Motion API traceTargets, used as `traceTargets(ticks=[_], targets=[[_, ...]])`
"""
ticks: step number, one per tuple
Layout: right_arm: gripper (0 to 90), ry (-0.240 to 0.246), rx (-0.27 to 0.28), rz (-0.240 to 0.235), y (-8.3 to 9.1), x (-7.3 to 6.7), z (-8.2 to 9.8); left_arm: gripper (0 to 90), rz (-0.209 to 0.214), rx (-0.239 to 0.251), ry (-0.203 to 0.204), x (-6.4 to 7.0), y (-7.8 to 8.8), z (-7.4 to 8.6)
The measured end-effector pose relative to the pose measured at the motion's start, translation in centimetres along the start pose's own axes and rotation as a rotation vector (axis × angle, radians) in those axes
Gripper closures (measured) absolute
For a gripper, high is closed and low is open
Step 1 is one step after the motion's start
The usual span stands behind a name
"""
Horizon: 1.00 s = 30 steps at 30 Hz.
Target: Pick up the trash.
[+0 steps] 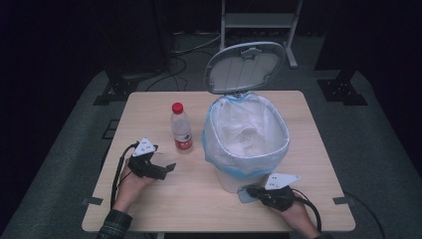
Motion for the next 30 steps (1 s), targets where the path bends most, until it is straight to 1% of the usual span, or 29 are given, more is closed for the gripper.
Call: traceTargets(ticks=[2, 3, 6, 8, 10, 14, 20, 22, 26, 28, 30], targets=[[90.0, -0.002, 0.0, -0.002, 0.0, 0.0, 0.0, 0.0, 0.001, 0.019, -0.002, -0.2, 0.1, -0.4], [90.0, -0.001, 0.0, -0.002, 0.0, 0.0, 0.0, 0.0, 0.005, 0.022, 0.01, -0.4, 0.1, -0.7], [90.0, -0.003, 0.001, -0.004, 0.0, 0.0, 0.0, 0.0, 0.007, 0.035, 0.008, -0.6, 0.0, -1.3], [90.0, -0.005, 0.001, -0.005, 0.0, 0.1, 0.0, 0.0, 0.008, 0.064, 0.01, -0.8, 0.0, -1.8], [90.0, -0.006, 0.002, -0.007, 0.0, 0.1, 0.0, 0.0, 0.007, 0.058, 0.005, -1.0, -0.2, -2.2], [90.0, -0.008, 0.002, -0.007, 0.0, 0.1, 0.0, 0.0, 0.006, 0.081, -0.004, -1.3, -0.6, -3.0], [90.0, -0.01, 0.002, -0.008, 0.0, 0.1, 0.0, 0.0, 0.004, 0.087, -0.013, -1.6, -1.4, -3.7], [90.0, -0.011, 0.002, -0.008, 0.0, 0.1, 0.0, 0.0, 0.01, 0.098, -0.011, -1.6, -1.7, -3.9], [90.0, -0.012, 0.002, -0.009, 0.0, 0.1, 0.0, 0.0, 0.013, 0.102, -0.009, -1.8, -2.4, -3.9], [90.0, -0.015, 0.001, -0.011, 0.0, 0.1, 0.0, 0.0, 0.025, 0.102, -0.003, -1.8, -2.7, -4.1], [90.0, -0.015, 0.001, -0.011, 0.0, 0.1, 0.0, 0.0, 0.031, 0.104, -0.008, -1.8, -3.1, -4.4]])
Point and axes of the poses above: each handheld gripper's, and its own axes: y roughly backward along the jaws, z roughly out of its underside, x roughly to its right, the point moved 4 cm from there along -y, roughly forward along the jaws, and after that the axes turned 5 degrees about y, right-handed, at the moved point
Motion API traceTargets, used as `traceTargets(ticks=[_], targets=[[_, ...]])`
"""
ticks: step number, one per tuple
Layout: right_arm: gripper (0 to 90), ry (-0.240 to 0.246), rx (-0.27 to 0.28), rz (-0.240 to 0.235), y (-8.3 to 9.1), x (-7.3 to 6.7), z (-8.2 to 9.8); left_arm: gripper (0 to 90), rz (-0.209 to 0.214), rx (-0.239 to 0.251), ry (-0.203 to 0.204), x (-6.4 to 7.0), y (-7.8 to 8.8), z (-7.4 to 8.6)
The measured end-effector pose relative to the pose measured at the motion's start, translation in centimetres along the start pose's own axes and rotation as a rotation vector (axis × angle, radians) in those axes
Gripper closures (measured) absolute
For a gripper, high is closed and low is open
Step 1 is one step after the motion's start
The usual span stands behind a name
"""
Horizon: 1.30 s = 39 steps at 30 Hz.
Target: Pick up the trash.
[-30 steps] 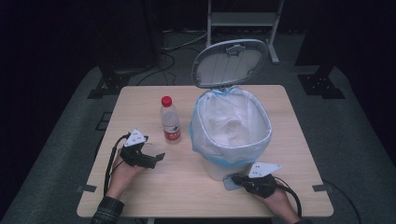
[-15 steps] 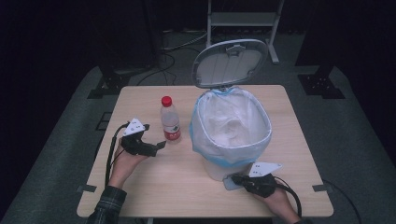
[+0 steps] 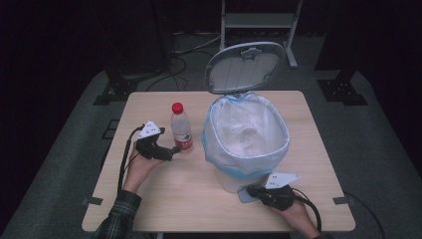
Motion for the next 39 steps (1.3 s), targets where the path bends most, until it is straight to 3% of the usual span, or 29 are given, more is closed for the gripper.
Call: traceTargets(ticks=[11, 19, 31, 39], targets=[[90.0, -0.003, 0.0, -0.001, 0.0, 0.0, 0.0, 0.0, 0.027, 0.028, -0.003, 0.0, -1.4, -1.0], [90.0, -0.003, -0.001, -0.001, 0.0, 0.0, 0.0, 0.0, 0.044, 0.037, 0.003, -0.3, -2.8, -0.7], [90.0, -0.003, -0.001, -0.002, 0.0, 0.1, 0.0, 0.0, 0.049, 0.001, 0.011, -0.6, -4.5, 0.5], [90.0, -0.005, -0.001, -0.002, 0.0, 0.1, 0.0, 0.0, 0.024, -0.025, 0.003, -0.8, -5.0, 1.2]])
Point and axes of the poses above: each handheld gripper's, and its own axes: y roughly backward along the jaws, z roughly out of its underside, x roughly to its right, the point moved 4 cm from there along -y, roughly forward along the jaws, and after that the axes turned 5 degrees about y, right-handed, at the moved point
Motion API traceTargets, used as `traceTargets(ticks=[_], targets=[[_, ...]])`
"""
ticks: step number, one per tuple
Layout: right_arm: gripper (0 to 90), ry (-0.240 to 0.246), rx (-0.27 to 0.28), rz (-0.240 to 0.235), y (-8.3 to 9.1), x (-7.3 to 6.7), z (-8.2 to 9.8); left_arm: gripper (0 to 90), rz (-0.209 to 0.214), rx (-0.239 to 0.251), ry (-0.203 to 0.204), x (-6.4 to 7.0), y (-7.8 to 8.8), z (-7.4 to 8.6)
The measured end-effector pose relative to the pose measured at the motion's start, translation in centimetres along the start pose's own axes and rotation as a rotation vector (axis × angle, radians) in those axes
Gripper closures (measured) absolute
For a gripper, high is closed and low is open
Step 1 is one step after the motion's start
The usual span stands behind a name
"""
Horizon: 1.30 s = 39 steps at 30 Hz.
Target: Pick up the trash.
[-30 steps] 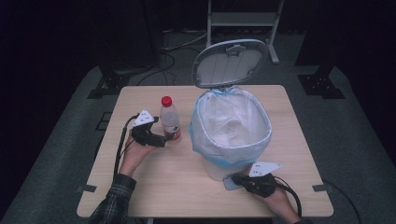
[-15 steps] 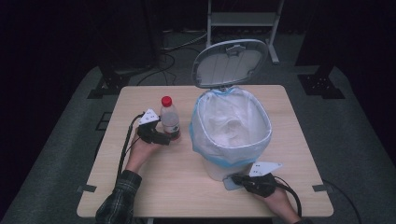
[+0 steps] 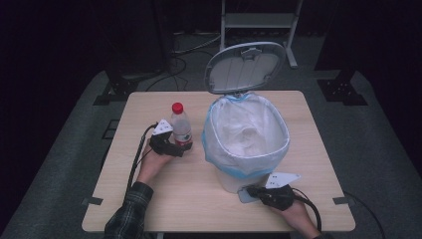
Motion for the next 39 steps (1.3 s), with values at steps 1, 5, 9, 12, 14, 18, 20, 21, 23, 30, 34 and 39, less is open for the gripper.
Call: traceTargets(ticks=[1, 5, 9, 12, 14, 18, 20, 21, 23, 30, 34, 39], targets=[[90.0, 0.0, 0.0, 0.0, 0.0, 0.0, 0.0, 0.0, 0.002, -0.004, -0.002, 0.0, 0.0, 0.1], [90.0, 0.001, 0.0, 0.0, 0.0, 0.0, 0.0, 5.0, -0.001, -0.001, -0.006, 0.0, 0.0, 0.2], [90.0, 0.0, 0.0, 0.0, 0.0, 0.0, 0.0, 10.7, 0.003, 0.011, -0.014, -0.1, 0.1, 0.4], [90.0, 0.001, 0.0, 0.0, 0.0, 0.0, 0.0, 14.1, 0.006, 0.01, -0.012, -0.1, 0.1, 0.4], [90.0, 0.001, 0.0, 0.0, 0.0, 0.0, 0.0, 15.3, 0.011, 0.01, -0.015, 0.0, 0.1, 0.4], [90.0, 0.001, 0.0, 0.0, 0.0, 0.0, 0.0, 21.8, 0.015, 0.013, -0.016, 0.0, 0.1, 0.4], [90.0, 0.001, 0.0, 0.0, 0.0, 0.0, 0.0, 23.7, 0.019, 0.016, -0.01, 0.0, 0.1, 0.4], [90.0, 0.0, 0.0, 0.0, 0.0, 0.0, 0.0, 24.3, 0.019, 0.015, -0.008, 0.0, 0.1, 0.4], [90.0, 0.001, 0.0, 0.0, 0.0, 0.0, 0.0, 24.7, 0.021, 0.015, -0.007, 0.0, 0.1, 0.4], [90.0, 0.0, 0.0, 0.0, 0.0, 0.0, 0.0, 26.5, 0.029, 0.014, -0.013, 0.1, 0.2, 0.4], [90.0, 0.0, 0.0, 0.0, 0.0, 0.0, 0.0, 26.9, 0.035, 0.013, -0.013, 0.3, 0.4, 0.4], [90.0, -0.001, 0.0, -0.001, 0.0, 0.0, 0.0, 27.0, 0.04, 0.023, -0.007, 0.5, 1.0, 0.2]])
Point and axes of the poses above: each handheld gripper's, and its own axes: y roughly backward along the jaws, z roughly out of its underside, x roughly to its right, the point moved 4 cm from there along -y, roughly forward along the jaws, and after that the axes turned 5 degrees about y, right-handed, at the moved point
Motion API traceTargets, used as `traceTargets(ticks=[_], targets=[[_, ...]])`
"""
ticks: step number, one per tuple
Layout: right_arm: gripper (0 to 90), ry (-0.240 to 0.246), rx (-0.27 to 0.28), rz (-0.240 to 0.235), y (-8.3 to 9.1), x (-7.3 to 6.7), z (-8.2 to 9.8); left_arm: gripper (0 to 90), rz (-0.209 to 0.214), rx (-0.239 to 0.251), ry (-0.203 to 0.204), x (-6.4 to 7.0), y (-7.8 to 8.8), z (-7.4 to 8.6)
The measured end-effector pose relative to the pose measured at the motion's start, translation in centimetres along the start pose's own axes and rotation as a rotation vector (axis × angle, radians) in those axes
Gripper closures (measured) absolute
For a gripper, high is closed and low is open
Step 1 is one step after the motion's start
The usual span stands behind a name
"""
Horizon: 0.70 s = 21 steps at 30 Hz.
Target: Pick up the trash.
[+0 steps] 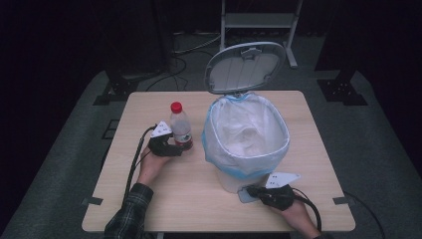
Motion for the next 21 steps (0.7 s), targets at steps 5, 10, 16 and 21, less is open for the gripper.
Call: traceTargets(ticks=[5, 10, 16, 21], targets=[[90.0, 0.0, 0.001, -0.002, 0.0, 0.0, 0.0, 27.1, 0.004, 0.011, 0.001, 0.2, 0.8, -0.2], [90.0, -0.001, 0.001, -0.003, 0.0, 0.0, 0.0, 27.1, 0.007, 0.02, 0.003, 0.4, 1.5, -0.5], [90.0, -0.004, 0.001, -0.005, 0.0, 0.1, 0.0, 27.3, 0.014, 0.015, -0.007, 0.6, 1.9, -0.5], [90.0, -0.005, 0.002, -0.006, 0.0, 0.1, 0.0, 27.3, 0.028, 0.025, -0.003, 1.0, 2.5, -0.7]])
Point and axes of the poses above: each handheld gripper's, and its own axes: y roughly backward along the jaws, z roughly out of its underside, x roughly to its right, the point moved 4 cm from there along -y, roughly forward along the jaws, and after that the axes turned 5 degrees about y, right-handed, at the moved point
